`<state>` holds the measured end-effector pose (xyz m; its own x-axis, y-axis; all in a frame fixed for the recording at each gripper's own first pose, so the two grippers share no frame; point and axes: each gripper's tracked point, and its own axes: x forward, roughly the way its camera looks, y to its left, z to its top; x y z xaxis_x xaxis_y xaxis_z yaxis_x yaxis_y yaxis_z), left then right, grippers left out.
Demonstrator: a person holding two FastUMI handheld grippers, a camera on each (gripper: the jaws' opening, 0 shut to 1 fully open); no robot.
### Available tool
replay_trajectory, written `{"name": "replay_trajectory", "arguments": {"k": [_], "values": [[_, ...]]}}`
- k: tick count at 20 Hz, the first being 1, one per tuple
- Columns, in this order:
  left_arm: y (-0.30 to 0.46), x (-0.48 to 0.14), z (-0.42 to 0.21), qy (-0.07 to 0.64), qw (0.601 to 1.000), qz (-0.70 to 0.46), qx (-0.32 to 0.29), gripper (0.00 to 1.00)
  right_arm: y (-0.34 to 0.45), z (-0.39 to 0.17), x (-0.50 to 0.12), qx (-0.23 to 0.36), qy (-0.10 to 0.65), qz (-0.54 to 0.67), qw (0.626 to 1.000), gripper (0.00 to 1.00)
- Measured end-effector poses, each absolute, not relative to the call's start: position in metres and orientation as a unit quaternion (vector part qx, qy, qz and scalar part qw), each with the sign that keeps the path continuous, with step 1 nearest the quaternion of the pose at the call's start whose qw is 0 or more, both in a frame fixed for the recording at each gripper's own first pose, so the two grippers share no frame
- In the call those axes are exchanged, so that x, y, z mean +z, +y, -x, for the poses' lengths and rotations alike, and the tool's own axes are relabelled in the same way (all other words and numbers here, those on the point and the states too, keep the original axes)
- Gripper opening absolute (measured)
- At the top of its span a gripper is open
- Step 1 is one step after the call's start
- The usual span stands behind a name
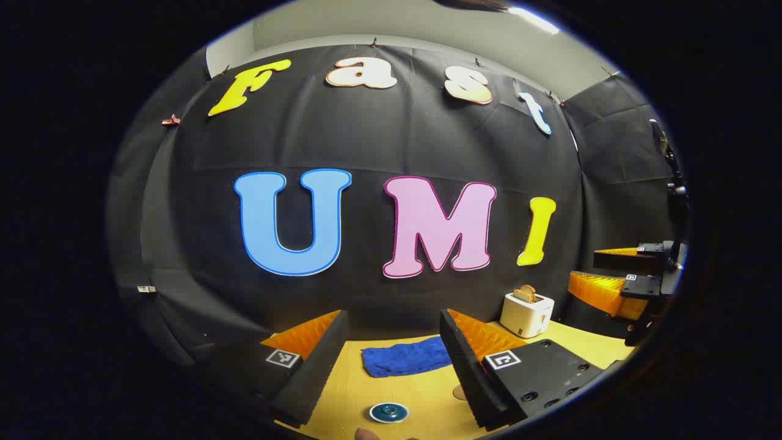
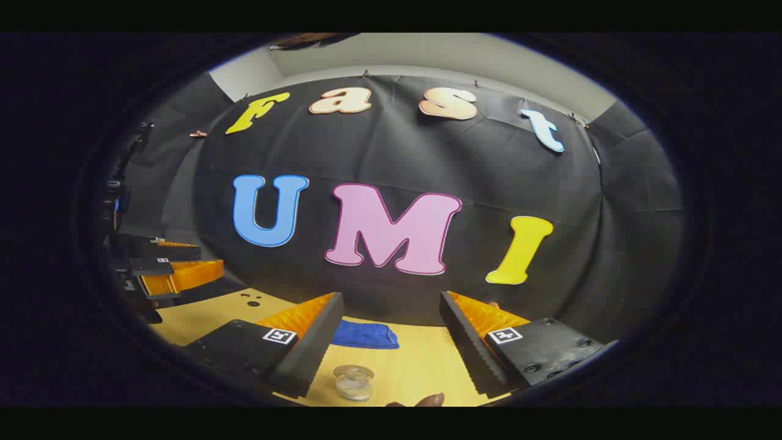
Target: Open the teacup lid with one hand, grasp the water bottle and pour water into the teacup with the other hand; after pouring, place the water bottle on the coaster and then close the teacup lid.
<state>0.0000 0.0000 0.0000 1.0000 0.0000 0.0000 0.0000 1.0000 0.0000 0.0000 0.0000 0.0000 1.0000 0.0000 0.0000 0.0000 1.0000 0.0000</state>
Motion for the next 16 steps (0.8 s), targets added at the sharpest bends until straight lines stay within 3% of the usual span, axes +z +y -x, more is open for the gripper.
{"name": "replay_trajectory", "arguments": {"k": [16], "values": [[-0.0033,0.0006,-0.0022,-0.001,1.000,-0.011,-0.008,0.94,-0.0009,-0.0039,-0.0076,0.001,0.002,0.003,1.000,0.98]]}}
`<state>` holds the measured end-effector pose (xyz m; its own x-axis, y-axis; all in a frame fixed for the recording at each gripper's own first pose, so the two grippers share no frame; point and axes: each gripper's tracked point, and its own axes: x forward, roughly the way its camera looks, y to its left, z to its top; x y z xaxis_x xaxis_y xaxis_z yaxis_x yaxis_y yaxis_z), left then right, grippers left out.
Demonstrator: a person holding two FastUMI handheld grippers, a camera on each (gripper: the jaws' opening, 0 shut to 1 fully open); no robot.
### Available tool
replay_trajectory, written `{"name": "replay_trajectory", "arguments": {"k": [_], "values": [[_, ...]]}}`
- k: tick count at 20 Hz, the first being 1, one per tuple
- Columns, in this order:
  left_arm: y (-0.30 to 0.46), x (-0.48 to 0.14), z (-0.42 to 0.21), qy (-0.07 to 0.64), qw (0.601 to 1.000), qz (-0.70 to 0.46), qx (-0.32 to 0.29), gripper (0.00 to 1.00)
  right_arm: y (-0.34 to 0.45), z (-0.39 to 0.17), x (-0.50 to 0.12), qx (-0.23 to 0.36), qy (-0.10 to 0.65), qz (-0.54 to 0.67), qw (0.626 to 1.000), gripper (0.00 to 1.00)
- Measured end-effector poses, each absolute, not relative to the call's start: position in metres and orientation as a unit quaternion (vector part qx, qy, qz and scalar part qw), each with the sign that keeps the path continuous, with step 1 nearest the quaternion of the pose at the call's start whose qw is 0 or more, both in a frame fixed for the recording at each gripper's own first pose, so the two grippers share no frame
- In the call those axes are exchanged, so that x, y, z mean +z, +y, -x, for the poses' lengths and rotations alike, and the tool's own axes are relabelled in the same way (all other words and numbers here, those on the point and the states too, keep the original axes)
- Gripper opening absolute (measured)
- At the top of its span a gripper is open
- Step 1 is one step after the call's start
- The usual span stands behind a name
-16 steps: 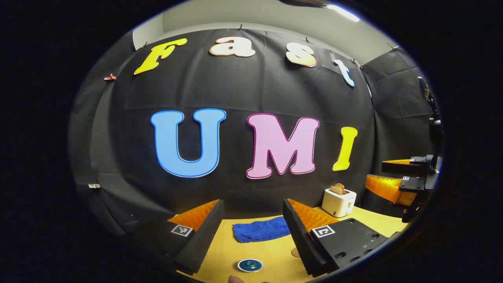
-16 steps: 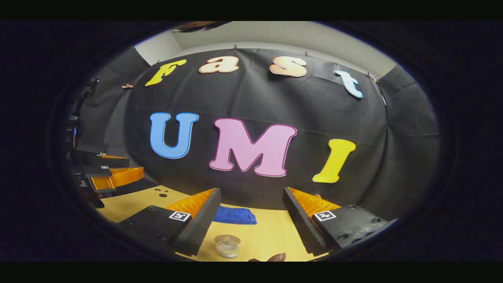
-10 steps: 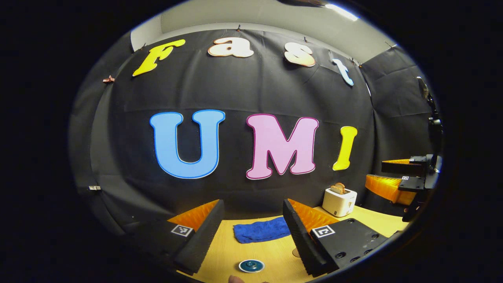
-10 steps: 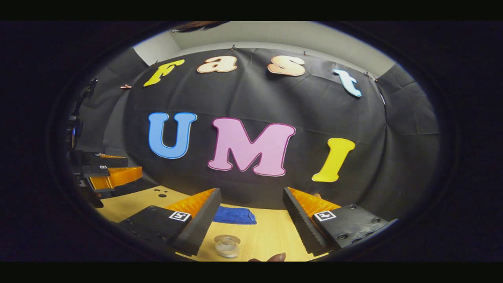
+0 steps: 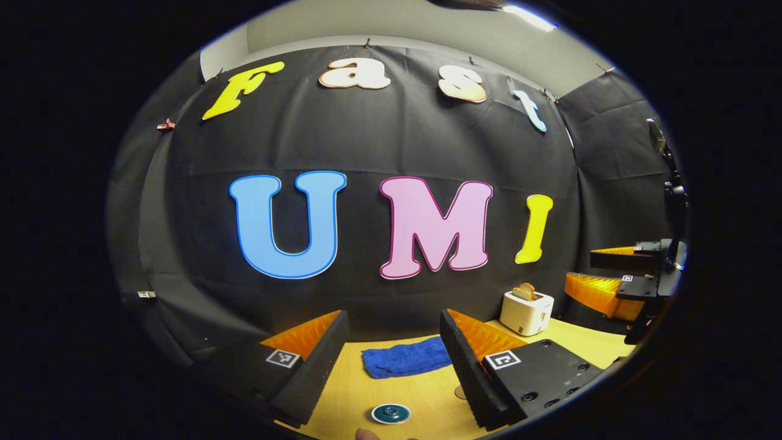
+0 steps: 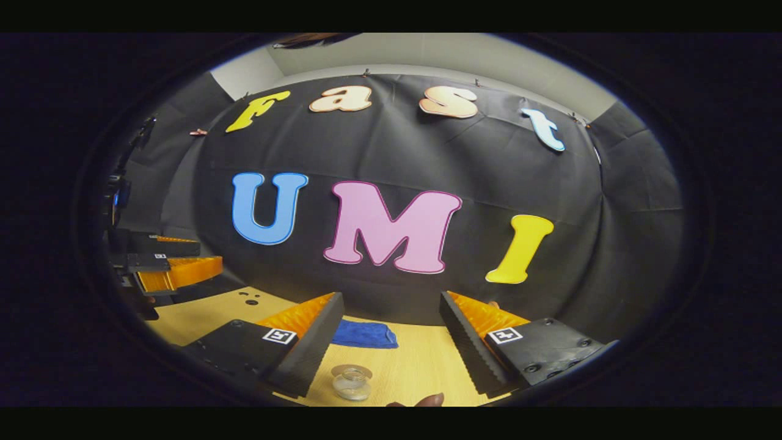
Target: Open the teacup lid with one hand, grasp the water bottle and pour water into the teacup with the other hand; after pouring, place the water bottle on the coaster and then close the teacup lid.
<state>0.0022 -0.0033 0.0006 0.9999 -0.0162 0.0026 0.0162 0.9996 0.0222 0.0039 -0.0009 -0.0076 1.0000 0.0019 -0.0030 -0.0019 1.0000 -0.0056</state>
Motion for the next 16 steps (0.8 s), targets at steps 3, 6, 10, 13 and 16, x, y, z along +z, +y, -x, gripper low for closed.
{"name": "replay_trajectory", "arguments": {"k": [3,6,10,13,16], "values": [[-0.004,-0.008,-0.003,0.003,1.000,-0.010,-0.011,0.94,0.001,-0.002,-0.015,0.003,0.005,-0.002,1.000,0.96],[-0.008,-0.032,-0.004,0.012,1.000,-0.020,-0.018,0.94,0.001,0.002,-0.029,-0.002,0.007,0.000,1.000,0.98],[-0.014,-0.082,-0.010,0.032,0.999,-0.036,-0.024,0.94,0.003,0.009,-0.054,0.000,0.021,-0.003,1.000,0.96],[-0.021,-0.129,-0.016,0.056,0.997,-0.034,-0.033,0.93,0.007,0.015,-0.066,0.003,0.022,-0.007,1.000,0.98],[-0.014,-0.173,-0.022,0.073,0.997,-0.026,-0.019,0.87,0.007,0.020,-0.078,0.001,0.019,-0.013,1.000,0.98]]}}
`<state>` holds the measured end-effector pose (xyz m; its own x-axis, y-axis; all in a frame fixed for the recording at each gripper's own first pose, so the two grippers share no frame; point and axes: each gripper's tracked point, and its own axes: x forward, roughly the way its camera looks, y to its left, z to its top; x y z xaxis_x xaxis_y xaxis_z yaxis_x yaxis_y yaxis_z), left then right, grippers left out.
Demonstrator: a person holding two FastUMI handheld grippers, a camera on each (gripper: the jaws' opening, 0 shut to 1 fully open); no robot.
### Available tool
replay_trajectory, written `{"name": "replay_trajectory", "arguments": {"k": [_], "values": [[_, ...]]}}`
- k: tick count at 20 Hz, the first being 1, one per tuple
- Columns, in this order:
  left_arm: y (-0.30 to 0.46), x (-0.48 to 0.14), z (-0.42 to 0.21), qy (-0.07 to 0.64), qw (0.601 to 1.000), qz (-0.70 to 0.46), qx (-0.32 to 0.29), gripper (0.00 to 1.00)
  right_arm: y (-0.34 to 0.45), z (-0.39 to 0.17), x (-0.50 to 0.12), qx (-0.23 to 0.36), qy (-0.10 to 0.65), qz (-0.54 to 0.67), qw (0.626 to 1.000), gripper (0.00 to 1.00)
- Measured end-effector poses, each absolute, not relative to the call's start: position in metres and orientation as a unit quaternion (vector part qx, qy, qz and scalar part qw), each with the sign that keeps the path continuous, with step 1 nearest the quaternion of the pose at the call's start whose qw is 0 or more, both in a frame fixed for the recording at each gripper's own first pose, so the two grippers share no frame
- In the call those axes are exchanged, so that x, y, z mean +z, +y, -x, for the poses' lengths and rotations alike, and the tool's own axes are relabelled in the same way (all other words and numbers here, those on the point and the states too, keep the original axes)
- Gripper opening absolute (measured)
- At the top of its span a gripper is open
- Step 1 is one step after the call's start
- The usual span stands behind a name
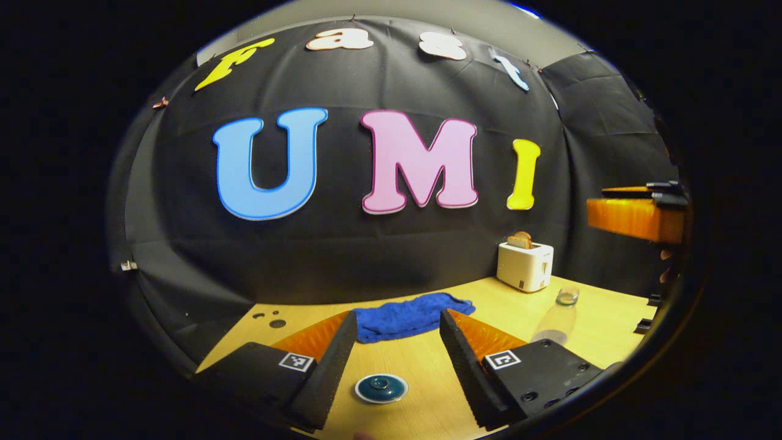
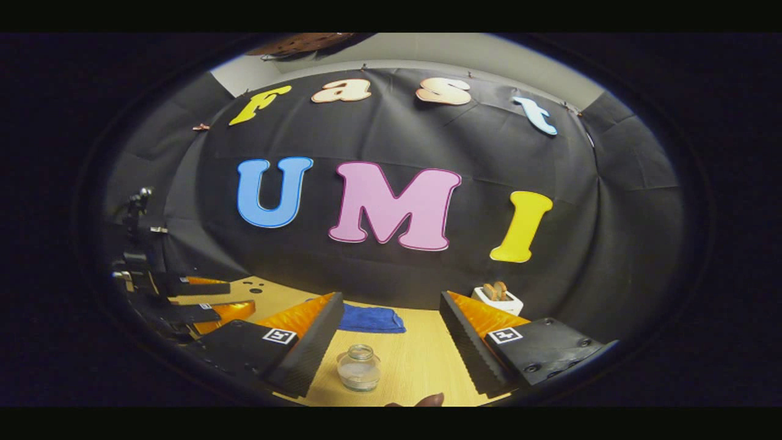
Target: Open the teacup lid with one hand, grasp the water bottle and pour water into the teacup with the other hand; after pouring, place the water bottle on the coaster and then close the teacup lid.
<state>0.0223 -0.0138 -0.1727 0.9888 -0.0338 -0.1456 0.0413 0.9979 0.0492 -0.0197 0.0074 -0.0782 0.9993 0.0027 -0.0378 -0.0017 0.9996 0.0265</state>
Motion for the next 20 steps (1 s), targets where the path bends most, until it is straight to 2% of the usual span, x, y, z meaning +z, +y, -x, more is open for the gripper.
{"name": "replay_trajectory", "arguments": {"k": [4,14,18,19,20], "values": [[-0.003,-0.229,-0.035,0.100,0.995,-0.008,0.001,0.85,0.013,0.020,-0.097,0.000,0.026,-0.022,0.999,0.98],[0.002,-0.318,-0.060,0.140,0.990,0.004,-0.002,0.67,0.034,0.025,-0.167,0.022,0.070,-0.022,0.997,0.98],[0.006,-0.328,-0.059,0.146,0.989,0.011,0.010,0.53,0.040,0.027,-0.183,0.030,0.080,-0.016,0.996,0.98],[0.008,-0.327,-0.061,0.141,0.990,0.008,0.016,0.43,0.041,0.027,-0.187,0.031,0.082,-0.016,0.996,0.98],[0.008,-0.328,-0.060,0.143,0.990,0.006,0.019,0.37,0.042,0.026,-0.192,0.032,0.084,-0.015,0.996,0.98]]}}
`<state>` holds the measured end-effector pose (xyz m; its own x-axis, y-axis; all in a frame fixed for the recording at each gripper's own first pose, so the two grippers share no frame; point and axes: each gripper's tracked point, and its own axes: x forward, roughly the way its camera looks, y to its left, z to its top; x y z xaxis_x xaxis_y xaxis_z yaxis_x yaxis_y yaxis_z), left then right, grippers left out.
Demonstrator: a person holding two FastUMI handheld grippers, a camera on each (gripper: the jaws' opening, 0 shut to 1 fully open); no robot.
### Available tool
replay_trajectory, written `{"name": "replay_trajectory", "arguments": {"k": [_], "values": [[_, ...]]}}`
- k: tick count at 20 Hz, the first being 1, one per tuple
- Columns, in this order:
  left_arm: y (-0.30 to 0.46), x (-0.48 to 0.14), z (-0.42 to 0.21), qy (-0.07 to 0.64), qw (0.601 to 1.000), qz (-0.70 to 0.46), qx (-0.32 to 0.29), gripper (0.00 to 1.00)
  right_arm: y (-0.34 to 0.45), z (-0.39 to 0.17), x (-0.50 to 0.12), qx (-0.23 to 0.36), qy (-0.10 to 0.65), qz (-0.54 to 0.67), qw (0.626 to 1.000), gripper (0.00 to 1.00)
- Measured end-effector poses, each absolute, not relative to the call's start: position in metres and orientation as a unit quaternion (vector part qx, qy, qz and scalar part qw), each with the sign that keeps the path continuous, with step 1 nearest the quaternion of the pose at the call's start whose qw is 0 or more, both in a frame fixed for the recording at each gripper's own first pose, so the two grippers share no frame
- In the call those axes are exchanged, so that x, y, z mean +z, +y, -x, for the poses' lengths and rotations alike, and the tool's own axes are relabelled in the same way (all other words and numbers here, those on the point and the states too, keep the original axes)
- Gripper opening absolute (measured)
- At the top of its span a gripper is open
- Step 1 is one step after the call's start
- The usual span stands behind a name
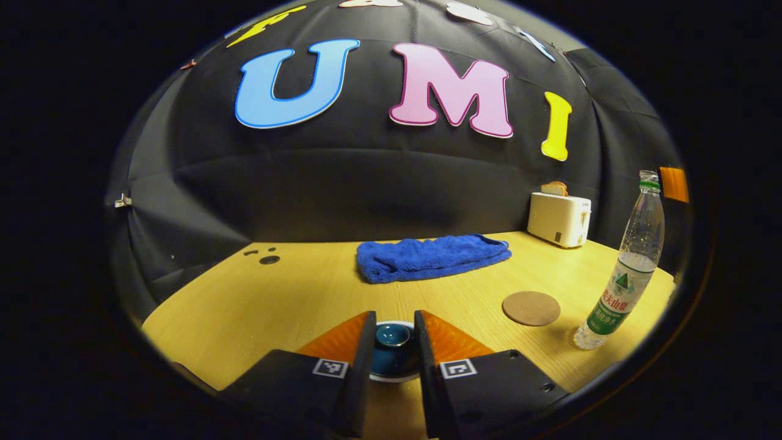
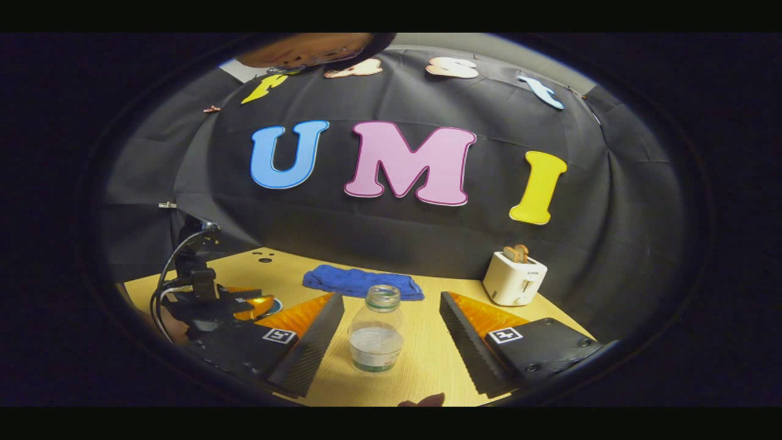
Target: Open the teacup lid with one hand, grasp the water bottle and pour water into the teacup with the other hand; after pouring, place the water bottle on the coaster and then close the teacup lid.
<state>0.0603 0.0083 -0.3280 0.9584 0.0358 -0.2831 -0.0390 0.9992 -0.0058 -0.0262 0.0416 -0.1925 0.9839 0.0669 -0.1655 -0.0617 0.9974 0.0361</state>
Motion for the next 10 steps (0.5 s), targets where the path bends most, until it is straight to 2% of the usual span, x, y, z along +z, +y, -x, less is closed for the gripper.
{"name": "replay_trajectory", "arguments": {"k": [3,4,5,9,10], "values": [[0.009,-0.326,-0.063,0.142,0.990,0.004,0.021,0.34,0.044,0.023,-0.212,0.037,0.093,-0.016,0.995,0.99],[0.008,-0.324,-0.063,0.143,0.990,0.007,0.022,0.36,0.047,0.023,-0.219,0.040,0.095,-0.016,0.995,0.98],[0.008,-0.323,-0.062,0.140,0.990,0.011,0.022,0.32,0.049,0.026,-0.226,0.042,0.097,-0.015,0.994,0.99],[0.009,-0.300,-0.064,0.120,0.992,0.018,0.019,0.32,0.057,0.028,-0.261,0.051,0.118,-0.027,0.991,0.98],[0.009,-0.297,-0.064,0.118,0.993,0.017,0.019,0.28,0.059,0.029,-0.268,0.053,0.119,-0.028,0.991,0.98]]}}
